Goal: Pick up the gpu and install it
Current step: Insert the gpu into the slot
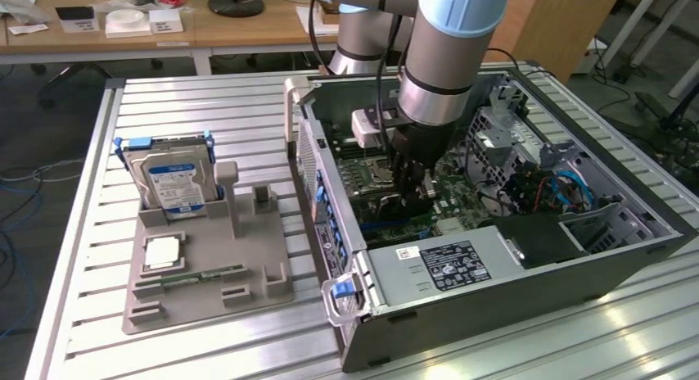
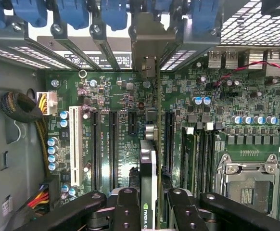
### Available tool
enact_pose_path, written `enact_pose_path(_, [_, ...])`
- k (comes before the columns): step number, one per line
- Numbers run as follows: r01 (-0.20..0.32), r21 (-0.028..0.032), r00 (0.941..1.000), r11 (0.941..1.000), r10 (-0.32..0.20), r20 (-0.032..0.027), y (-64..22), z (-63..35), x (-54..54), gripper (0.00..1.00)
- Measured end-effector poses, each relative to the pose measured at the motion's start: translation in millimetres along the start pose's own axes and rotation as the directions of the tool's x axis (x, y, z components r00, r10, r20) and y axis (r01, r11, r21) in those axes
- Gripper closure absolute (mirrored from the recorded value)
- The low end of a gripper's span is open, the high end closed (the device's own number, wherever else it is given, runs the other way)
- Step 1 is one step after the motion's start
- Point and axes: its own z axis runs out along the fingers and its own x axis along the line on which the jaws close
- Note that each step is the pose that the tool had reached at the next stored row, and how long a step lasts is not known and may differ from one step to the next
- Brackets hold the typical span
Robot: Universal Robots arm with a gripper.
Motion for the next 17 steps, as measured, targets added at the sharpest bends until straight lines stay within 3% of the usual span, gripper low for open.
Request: enact_pose_path(17, [0.000, 0.0006, 1.0000, 1.0000, 0.000, 0.0011, -0.1, -0.2, -0.2, 0.73])
